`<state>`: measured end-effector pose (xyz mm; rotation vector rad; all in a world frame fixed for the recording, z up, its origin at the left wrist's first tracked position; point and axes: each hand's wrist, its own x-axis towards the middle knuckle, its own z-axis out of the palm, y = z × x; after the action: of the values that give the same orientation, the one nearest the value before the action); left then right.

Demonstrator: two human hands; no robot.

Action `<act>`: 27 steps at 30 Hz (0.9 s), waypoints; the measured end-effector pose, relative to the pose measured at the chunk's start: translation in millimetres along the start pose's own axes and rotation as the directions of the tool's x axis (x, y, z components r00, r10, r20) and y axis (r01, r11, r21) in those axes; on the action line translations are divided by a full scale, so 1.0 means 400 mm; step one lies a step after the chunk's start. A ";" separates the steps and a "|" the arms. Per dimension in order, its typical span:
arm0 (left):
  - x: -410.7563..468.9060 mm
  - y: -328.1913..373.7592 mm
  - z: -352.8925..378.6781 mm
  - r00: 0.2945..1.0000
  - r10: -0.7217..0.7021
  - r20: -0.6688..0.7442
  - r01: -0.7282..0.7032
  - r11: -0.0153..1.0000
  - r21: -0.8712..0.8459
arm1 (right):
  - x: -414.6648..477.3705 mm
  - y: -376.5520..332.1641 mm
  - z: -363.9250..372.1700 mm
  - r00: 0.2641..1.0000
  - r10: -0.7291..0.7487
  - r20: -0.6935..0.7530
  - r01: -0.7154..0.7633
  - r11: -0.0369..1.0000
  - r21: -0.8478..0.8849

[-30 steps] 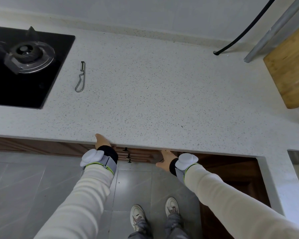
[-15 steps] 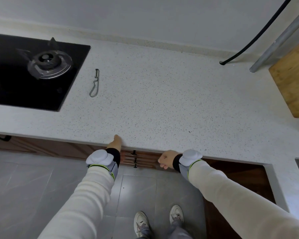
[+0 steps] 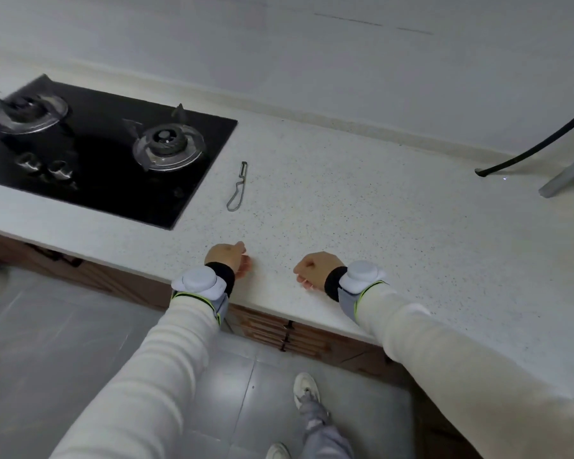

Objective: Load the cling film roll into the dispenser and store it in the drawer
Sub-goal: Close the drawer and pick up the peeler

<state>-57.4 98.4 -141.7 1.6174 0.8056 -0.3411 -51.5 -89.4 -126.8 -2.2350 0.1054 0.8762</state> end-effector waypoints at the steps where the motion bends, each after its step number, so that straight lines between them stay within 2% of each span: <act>1: 0.020 0.017 -0.015 0.999 0.005 -0.031 -0.005 1.000 -0.004 | 0.031 -0.032 -0.007 1.000 -0.027 0.008 0.027 0.999 -0.039; 7: 0.112 0.092 -0.036 0.986 0.072 -0.149 -0.051 0.989 0.140 | 0.134 -0.157 -0.043 0.988 -0.152 -0.034 0.146 0.980 -0.138; 12: 0.195 0.175 -0.037 0.959 0.150 -0.239 -0.027 0.892 0.451 | 0.246 -0.243 -0.082 0.983 -0.185 -0.010 0.179 0.960 -0.214; 16: 0.262 0.227 -0.025 0.950 0.078 -0.301 0.068 0.893 0.445 | 0.343 -0.288 -0.096 0.983 -0.180 0.021 0.180 0.953 -0.243; 20: 0.310 0.269 0.001 0.953 0.074 -0.295 0.089 0.860 0.502 | 0.420 -0.311 -0.088 0.981 -0.191 0.033 0.193 0.948 -0.254; 24: 0.342 0.283 0.020 0.962 0.062 -0.265 0.107 0.810 0.576 | 0.474 -0.334 -0.075 0.977 -0.167 0.133 0.201 0.927 -0.316; 27: 0.377 0.281 0.022 0.964 0.058 -0.258 0.109 0.801 0.588 | 0.512 -0.357 -0.067 0.980 -0.134 0.150 0.169 0.953 -0.251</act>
<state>126.9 134.1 -154.6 2.2900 0.9841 -0.4339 165.6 33.9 -154.8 -2.3818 -0.2555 0.9971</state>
